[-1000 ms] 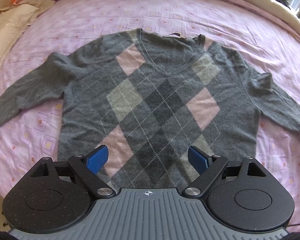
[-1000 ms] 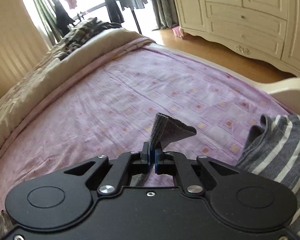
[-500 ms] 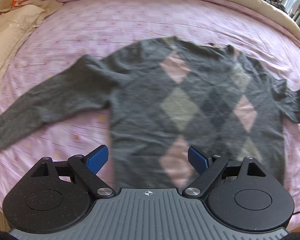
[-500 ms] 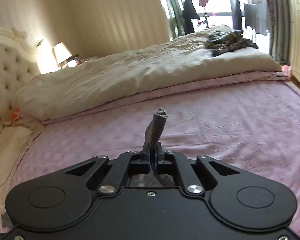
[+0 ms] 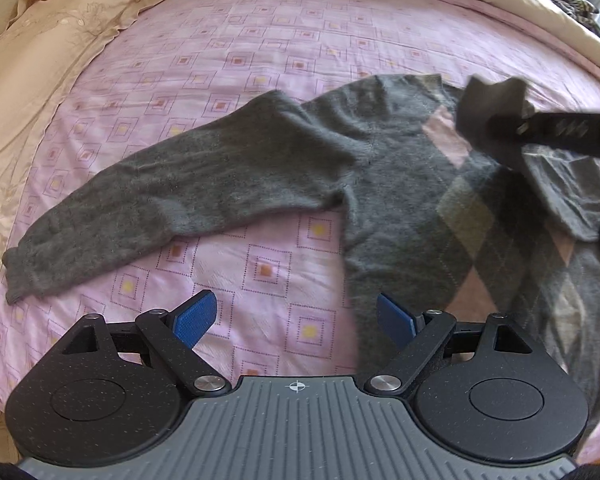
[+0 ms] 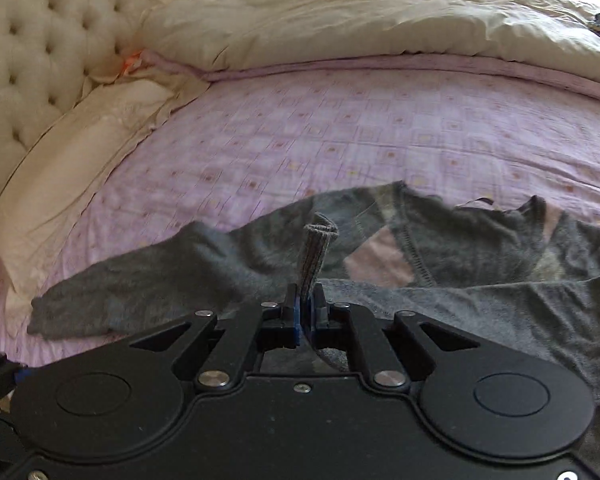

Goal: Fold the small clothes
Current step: 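Lift the sleeve and lay it across the sweater body, open right gripper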

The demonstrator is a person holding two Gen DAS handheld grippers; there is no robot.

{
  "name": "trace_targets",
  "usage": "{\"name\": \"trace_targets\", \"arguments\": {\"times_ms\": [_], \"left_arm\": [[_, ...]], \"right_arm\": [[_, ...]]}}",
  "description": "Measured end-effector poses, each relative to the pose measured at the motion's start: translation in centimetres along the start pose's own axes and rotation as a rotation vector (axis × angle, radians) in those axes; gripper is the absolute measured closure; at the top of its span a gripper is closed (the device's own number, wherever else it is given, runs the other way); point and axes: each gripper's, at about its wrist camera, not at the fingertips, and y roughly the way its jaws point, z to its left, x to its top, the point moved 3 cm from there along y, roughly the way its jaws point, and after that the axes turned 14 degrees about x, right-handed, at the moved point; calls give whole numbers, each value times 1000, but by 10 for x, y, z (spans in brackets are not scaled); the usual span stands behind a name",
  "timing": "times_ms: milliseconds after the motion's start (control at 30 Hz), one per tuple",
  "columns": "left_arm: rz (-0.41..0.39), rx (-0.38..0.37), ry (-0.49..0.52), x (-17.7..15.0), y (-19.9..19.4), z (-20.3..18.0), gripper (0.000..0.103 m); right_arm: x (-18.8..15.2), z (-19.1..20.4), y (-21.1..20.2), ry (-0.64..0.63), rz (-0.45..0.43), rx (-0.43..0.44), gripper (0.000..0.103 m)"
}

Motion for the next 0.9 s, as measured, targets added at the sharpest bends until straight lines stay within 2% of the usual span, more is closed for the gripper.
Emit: {"name": "trace_targets", "arguments": {"times_ms": [33, 100, 167, 233, 300, 433, 700, 800, 900], "left_arm": [[2, -3, 5, 1, 2, -1, 16], [0, -14, 17, 3, 4, -3, 16], [-11, -30, 33, 6, 4, -7, 16], [-35, -45, 50, 12, 3, -14, 16], [-60, -58, 71, 20, 2, -22, 16], [-89, -90, 109, 35, 4, -43, 16], [-103, -127, 160, 52, 23, -97, 16], [-90, -99, 209, 53, 36, -117, 17], [-94, -34, 258, 52, 52, -128, 17]], "right_arm": [[-2, 6, 3, -14, 11, 35, 84], [-6, 20, 6, -32, 25, 117, 84], [-7, 28, 0, -59, 9, 114, 63], [-6, 26, -9, -55, -19, 86, 56], [-6, 15, -17, -14, -35, 57, 56], [-13, -21, -42, 62, -48, -62, 56], [-35, -124, -111, 255, -86, -291, 56], [-37, -164, -133, 300, -99, -370, 56], [-37, -200, -148, 348, -112, -414, 56]]}}
